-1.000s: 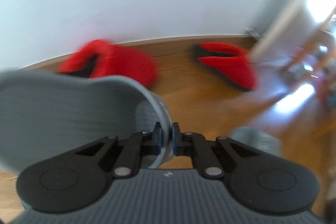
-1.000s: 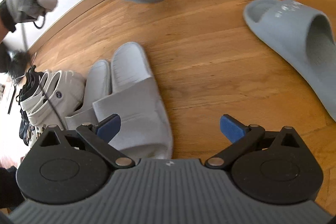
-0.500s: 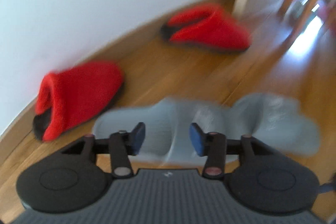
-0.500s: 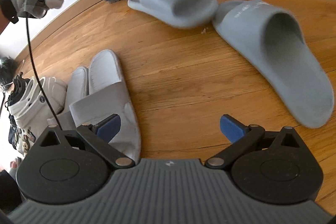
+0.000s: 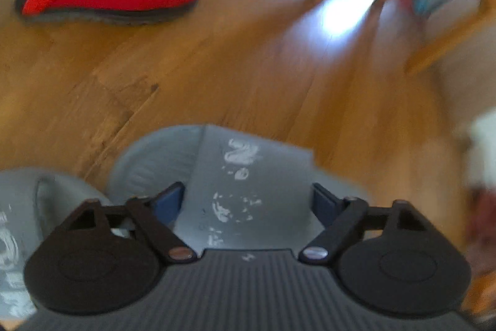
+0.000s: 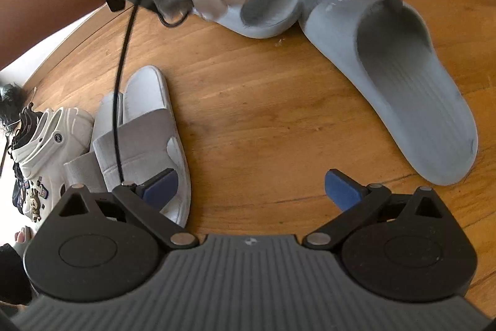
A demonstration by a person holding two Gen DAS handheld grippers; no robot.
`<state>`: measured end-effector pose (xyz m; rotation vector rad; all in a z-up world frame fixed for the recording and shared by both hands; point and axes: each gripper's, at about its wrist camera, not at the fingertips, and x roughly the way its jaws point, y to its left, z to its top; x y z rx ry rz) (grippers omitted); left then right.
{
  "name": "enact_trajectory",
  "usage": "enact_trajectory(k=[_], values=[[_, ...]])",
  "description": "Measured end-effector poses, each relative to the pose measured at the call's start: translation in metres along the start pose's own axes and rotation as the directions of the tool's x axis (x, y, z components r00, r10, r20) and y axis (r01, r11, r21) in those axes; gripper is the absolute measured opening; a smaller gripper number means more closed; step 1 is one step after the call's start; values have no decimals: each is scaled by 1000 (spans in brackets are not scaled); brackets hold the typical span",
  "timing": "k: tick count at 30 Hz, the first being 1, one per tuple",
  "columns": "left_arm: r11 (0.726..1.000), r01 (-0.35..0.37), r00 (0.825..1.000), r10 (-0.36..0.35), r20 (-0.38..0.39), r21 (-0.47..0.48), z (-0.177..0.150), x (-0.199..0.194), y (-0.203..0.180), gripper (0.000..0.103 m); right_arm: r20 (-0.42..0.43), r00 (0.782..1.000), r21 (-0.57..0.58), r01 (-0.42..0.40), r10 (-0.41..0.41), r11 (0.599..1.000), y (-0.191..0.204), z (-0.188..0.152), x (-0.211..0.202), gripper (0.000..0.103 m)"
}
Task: Organize scattered shoes
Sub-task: 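Grasp a grey NiCi slide by its strap with the left tool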
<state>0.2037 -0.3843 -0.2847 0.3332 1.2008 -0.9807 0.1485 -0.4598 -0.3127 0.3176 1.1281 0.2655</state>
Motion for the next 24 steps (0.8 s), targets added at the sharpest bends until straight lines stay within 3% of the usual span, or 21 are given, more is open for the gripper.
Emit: enact_trajectory(k=[2, 4, 6, 9, 11, 13, 17, 20, 22, 24], values=[[996, 8, 1000, -7, 20, -84, -1, -4, -5, 78, 0, 1000, -4, 29, -29, 1000, -6, -4, 1, 102], [982, 30, 993, -8, 118, -186, -7, -22, -16, 79, 17, 998, 0, 68, -68, 998, -14, -4, 3, 102], [986, 47, 987, -22, 156, -157, -8, -35, -25, 80, 33, 995, -4, 95, -95, 995, -19, -2, 4, 102], [999, 14, 981, -8, 195, -30, -22, -73, -34, 87, 68, 990, -29, 128, -126, 991, -28, 6, 5, 102], [998, -62, 966, 62, 252, -8, -38, -106, -17, 96, 84, 987, -70, 142, -136, 987, -28, 12, 5, 102], [992, -121, 950, 122, 287, -20, -51, -132, 5, 97, 109, 980, -124, 181, -168, 976, -29, 18, 8, 102], [967, -193, 918, 238, 317, -167, -56, -151, 62, 97, 173, 951, -145, 283, -257, 948, -41, 39, 14, 102], [918, -263, 899, 344, 270, -296, -77, -160, 112, 97, 207, 921, -65, 350, -331, 934, -66, 66, 15, 102], [903, -276, 899, 364, 244, -330, -87, -160, 124, 97, 209, 898, -11, 398, -387, 917, -80, 77, 14, 100], [911, -217, 917, 313, 247, -349, -95, -162, 127, 97, 212, 916, 84, 331, -341, 940, -102, 88, 4, 100]])
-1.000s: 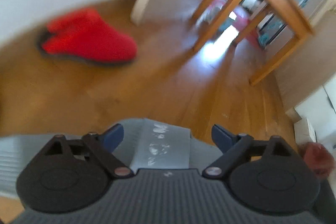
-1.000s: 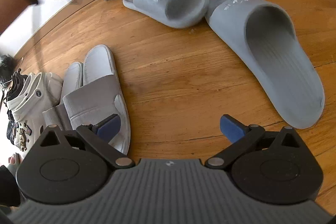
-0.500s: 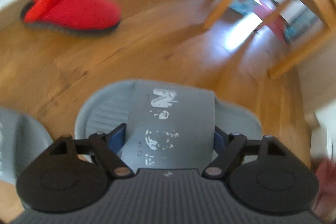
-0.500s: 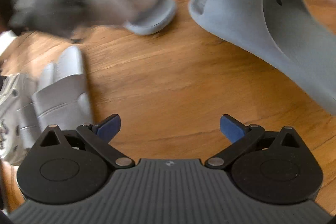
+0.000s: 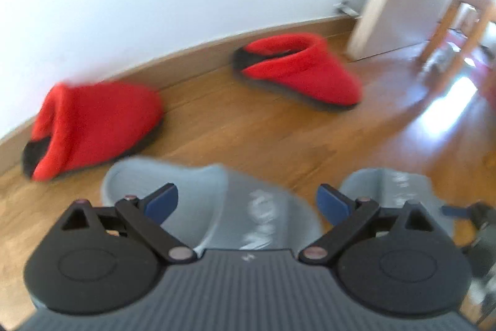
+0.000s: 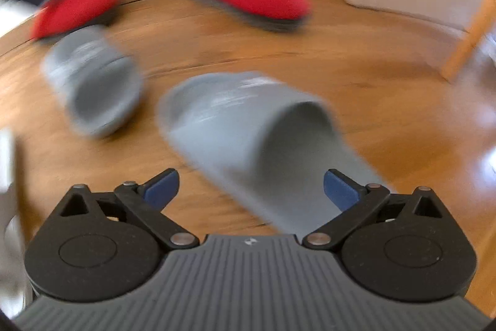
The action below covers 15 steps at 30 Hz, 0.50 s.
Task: Organize scattered shoes
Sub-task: 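Grasp a grey NiCi slide by its strap with the left tool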
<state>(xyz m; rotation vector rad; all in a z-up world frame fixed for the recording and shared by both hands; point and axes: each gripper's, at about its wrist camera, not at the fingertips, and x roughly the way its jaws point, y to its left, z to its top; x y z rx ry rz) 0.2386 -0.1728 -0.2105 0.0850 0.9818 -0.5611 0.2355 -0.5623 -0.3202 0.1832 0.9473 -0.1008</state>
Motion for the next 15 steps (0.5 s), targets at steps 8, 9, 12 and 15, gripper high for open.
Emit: enact_trajectory(k=[8, 9, 12, 15], values=[[944, 330, 943, -329, -42, 22, 12, 38, -80, 99, -16, 996, -8, -93, 93, 996, 3, -18, -31, 94], [936, 350, 936, -348, -62, 34, 14, 55, -99, 100, -30, 992, -10, -120, 120, 993, 9, -30, -37, 94], [930, 369, 907, -360, -220, -1, 13, 116, -137, 101, -86, 978, 9, -190, 190, 982, 24, -62, -52, 95], [944, 327, 899, -294, -326, 50, -2, 139, -169, 80, -167, 954, 59, -241, 247, 969, 38, -93, -54, 95]])
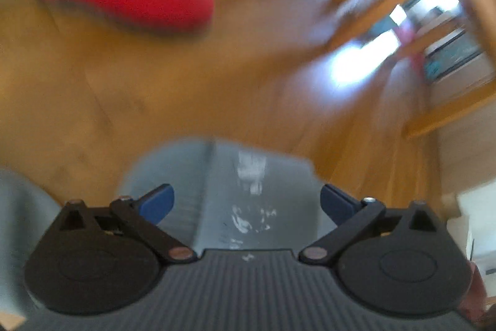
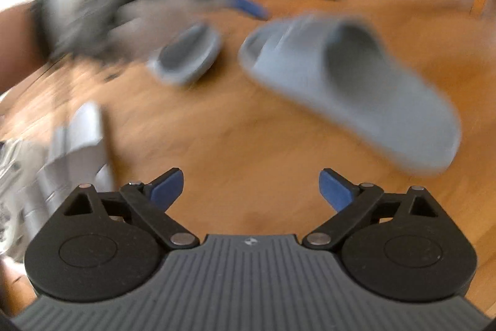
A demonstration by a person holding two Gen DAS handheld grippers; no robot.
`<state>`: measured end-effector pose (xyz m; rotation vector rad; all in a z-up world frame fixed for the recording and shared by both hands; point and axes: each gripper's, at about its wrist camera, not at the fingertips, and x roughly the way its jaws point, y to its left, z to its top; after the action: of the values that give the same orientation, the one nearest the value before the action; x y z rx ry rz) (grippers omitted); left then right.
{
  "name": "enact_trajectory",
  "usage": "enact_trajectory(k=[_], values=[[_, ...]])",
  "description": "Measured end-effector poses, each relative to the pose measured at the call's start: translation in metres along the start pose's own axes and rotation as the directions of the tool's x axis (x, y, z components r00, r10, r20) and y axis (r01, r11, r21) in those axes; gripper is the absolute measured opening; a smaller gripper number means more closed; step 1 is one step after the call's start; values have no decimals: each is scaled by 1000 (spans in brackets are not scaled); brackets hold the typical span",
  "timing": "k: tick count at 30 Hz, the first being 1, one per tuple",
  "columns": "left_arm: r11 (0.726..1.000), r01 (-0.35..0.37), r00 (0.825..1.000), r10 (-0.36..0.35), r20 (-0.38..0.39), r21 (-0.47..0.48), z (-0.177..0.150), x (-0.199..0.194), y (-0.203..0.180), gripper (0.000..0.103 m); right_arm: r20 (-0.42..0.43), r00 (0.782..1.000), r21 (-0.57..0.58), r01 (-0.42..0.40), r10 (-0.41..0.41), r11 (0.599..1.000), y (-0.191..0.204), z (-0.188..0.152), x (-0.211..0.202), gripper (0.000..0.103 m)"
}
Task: Organize scattered shoes
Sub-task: 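Grasp a grey NiCi slide by its strap with the left tool, then place the grey NiCi slide at the end of the row with the left tool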
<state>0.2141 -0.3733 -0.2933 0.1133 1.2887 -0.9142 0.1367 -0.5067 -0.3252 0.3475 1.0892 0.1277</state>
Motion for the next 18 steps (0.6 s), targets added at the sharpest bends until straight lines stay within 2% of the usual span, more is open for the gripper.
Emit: enact_trajectory(k=[3, 5, 7, 9, 11, 12, 13, 14, 15, 16, 17, 18], values=[[999, -11, 999, 13, 47, -33, -10, -14, -15, 77, -60, 998, -3, -17, 17, 1000, 2, -16, 8, 95], [998, 23, 992, -15, 125, -60, -20, -39, -20, 77, -72, 997, -18, -10, 9, 1000, 1, -21, 10, 95], [980, 57, 970, -10, 242, -188, -33, -88, -11, 77, -76, 997, -13, 0, -1, 1000, -3, -24, 12, 95], [943, 99, 934, 22, 355, -317, -46, -138, 0, 77, -66, 998, -5, -2, 1, 1000, -4, -23, 11, 95], [868, 88, 887, 154, 434, -488, -69, -190, 27, 78, -52, 999, -8, -5, 5, 1000, -3, -20, 10, 95], [820, 88, 864, 221, 453, -566, -82, -210, 41, 78, -43, 999, -12, -7, 7, 1000, -2, -17, 10, 95], [738, 91, 838, 306, 452, -668, -102, -231, 62, 79, -36, 999, -18, -11, 10, 1000, 1, -14, 10, 95], [682, 86, 829, 355, 432, -726, -113, -240, 75, 79, -28, 1000, -24, -15, 15, 1000, 4, -11, 11, 95], [586, 59, 821, 432, 373, -808, -132, -249, 94, 79, -20, 1000, -30, -20, 19, 999, 7, -8, 11, 95], [515, 6, 822, 485, 297, -857, -144, -250, 108, 79, -5, 1000, -45, -27, 27, 999, 13, -1, 12, 95], [488, -30, 831, 497, 250, -872, -148, -246, 114, 77, 6, 999, -56, -32, 32, 998, 17, 4, 12, 95], [451, -75, 854, 489, 176, -889, -153, -234, 124, 84, 15, 999, -62, -36, 37, 997, 20, 8, 11, 95]])
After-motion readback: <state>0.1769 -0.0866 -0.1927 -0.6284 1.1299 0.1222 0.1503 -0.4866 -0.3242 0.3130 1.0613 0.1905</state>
